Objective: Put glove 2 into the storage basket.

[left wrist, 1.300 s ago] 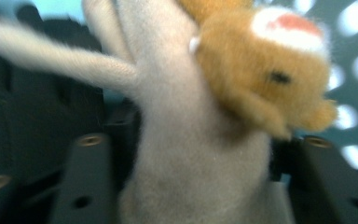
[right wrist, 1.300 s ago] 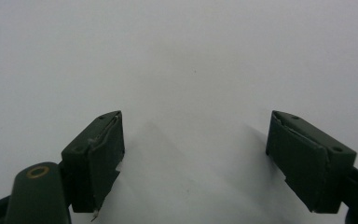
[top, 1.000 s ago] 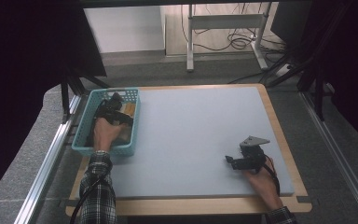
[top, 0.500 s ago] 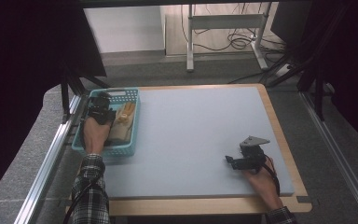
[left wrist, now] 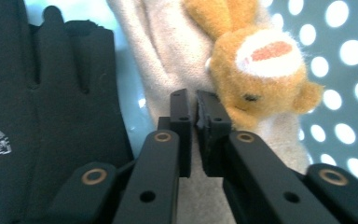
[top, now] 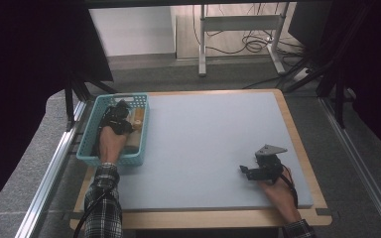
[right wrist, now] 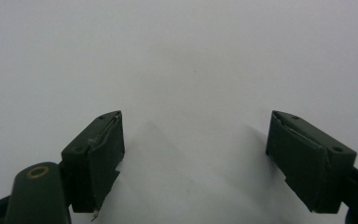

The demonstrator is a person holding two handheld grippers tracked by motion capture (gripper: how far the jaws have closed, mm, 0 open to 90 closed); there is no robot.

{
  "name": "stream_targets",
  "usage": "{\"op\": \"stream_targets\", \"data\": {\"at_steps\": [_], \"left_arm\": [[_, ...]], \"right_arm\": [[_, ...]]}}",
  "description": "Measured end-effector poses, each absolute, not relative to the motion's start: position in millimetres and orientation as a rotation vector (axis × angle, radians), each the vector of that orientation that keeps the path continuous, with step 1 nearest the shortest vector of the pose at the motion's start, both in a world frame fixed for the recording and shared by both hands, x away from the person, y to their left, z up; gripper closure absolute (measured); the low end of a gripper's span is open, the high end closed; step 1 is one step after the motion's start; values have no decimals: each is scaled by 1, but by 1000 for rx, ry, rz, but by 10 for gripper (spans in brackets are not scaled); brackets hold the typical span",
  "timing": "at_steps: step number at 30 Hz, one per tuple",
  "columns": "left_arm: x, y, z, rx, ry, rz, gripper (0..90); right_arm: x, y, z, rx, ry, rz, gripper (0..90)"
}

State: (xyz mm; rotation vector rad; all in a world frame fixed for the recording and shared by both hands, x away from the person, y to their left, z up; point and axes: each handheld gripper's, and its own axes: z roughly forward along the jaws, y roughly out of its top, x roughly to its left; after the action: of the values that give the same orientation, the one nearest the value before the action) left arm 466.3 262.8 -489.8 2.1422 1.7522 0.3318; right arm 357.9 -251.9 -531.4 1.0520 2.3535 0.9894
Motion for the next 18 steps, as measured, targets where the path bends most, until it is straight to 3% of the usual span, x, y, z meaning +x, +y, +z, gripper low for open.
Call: {"op": "stream_targets", "data": {"at_steps": [8,18], "left_arm": [[459,278,-487,2104,1748,396,630],[451,289,-477,2065,1737,460,490]], "right_arm": [[358,-252,-531,1052,2353,989,188],[358,-252,-531,1052,2353,989,188]]}}
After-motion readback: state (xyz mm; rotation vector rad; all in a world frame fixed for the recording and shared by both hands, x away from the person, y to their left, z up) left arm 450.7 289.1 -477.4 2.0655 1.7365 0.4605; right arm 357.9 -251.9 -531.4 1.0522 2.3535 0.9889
